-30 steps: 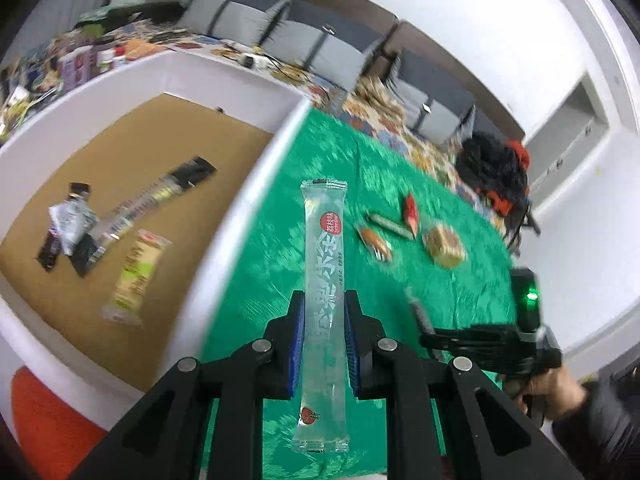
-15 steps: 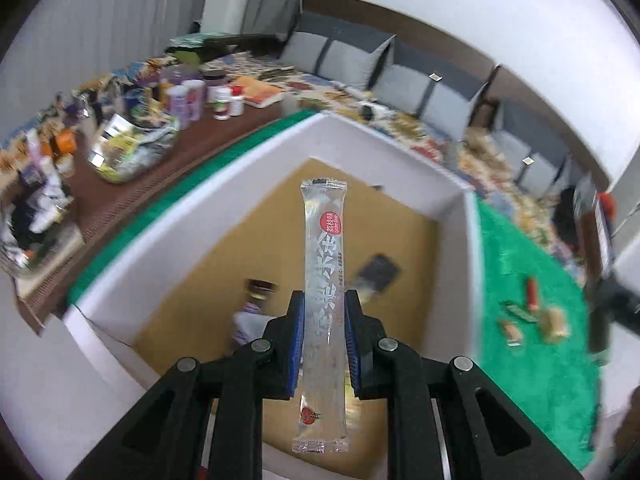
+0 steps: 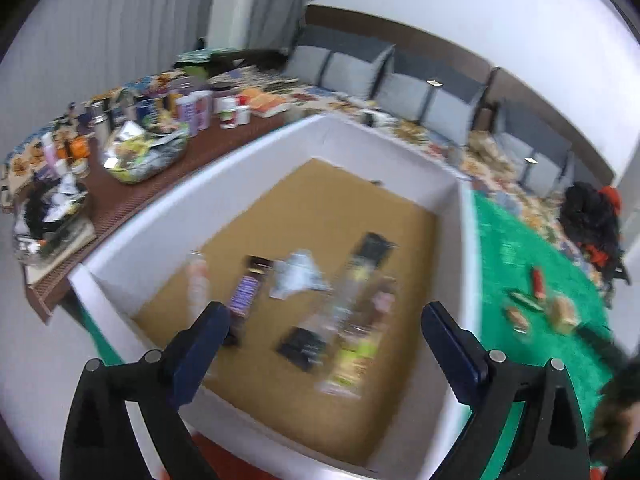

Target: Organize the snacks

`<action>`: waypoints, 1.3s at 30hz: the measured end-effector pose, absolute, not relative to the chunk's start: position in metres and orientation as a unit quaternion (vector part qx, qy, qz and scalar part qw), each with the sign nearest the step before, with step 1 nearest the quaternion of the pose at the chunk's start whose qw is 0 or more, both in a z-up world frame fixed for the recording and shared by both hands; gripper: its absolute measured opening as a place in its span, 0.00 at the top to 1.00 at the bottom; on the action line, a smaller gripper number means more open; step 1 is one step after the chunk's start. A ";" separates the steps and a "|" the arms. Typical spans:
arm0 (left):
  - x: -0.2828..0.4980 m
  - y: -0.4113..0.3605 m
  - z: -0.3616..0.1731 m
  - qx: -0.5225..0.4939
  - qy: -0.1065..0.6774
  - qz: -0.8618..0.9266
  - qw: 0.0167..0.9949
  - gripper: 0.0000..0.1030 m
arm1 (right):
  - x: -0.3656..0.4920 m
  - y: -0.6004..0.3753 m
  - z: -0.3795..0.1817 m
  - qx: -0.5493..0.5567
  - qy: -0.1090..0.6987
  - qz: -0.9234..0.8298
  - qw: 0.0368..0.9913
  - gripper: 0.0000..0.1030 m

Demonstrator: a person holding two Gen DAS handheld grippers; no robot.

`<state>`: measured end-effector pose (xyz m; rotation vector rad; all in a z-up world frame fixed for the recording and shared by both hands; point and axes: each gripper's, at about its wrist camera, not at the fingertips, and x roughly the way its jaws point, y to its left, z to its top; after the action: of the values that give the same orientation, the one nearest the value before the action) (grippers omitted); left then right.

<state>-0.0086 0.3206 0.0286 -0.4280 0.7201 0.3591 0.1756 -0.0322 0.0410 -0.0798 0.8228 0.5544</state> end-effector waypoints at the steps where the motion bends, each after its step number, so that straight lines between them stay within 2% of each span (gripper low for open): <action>1: -0.007 0.303 0.033 -0.206 0.345 0.153 0.903 0.07 | 0.177 -0.065 0.021 -0.050 0.405 0.229 0.884 0.30; 5: 0.006 0.235 0.047 -0.183 0.346 0.076 0.917 0.07 | 0.177 -0.164 -0.022 -0.065 0.429 0.131 0.891 0.30; 10: 0.034 0.147 0.041 -0.138 0.369 -0.005 0.919 0.06 | 0.177 -0.252 -0.041 -0.034 0.447 0.047 0.893 0.30; 17: 0.090 0.057 -0.030 -0.087 0.450 -0.042 0.888 0.06 | 0.185 -0.277 -0.053 -0.014 0.452 0.021 0.891 0.30; 24: 0.130 0.046 -0.082 -0.051 0.480 0.001 0.876 0.06 | 0.188 -0.275 -0.059 -0.005 0.446 0.014 0.895 0.21; 28: 0.146 0.055 -0.101 -0.042 0.479 0.034 0.876 0.06 | 0.188 -0.275 -0.059 -0.004 0.447 0.012 0.894 0.19; 33: 0.140 0.062 -0.105 -0.030 0.451 0.037 0.891 0.04 | 0.190 -0.276 -0.060 -0.003 0.448 0.008 0.894 0.17; 35: 0.142 0.063 -0.106 -0.030 0.454 0.035 0.890 0.01 | 0.190 -0.276 -0.060 -0.003 0.448 0.008 0.894 0.17; 39: 0.143 0.064 -0.106 -0.028 0.455 0.034 0.889 0.00 | 0.190 -0.276 -0.060 -0.003 0.448 0.008 0.894 0.17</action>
<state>0.1429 0.0644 -0.1059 -0.0592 0.9455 0.0710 0.1896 -0.2764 -0.0600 -0.0071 0.9298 0.0169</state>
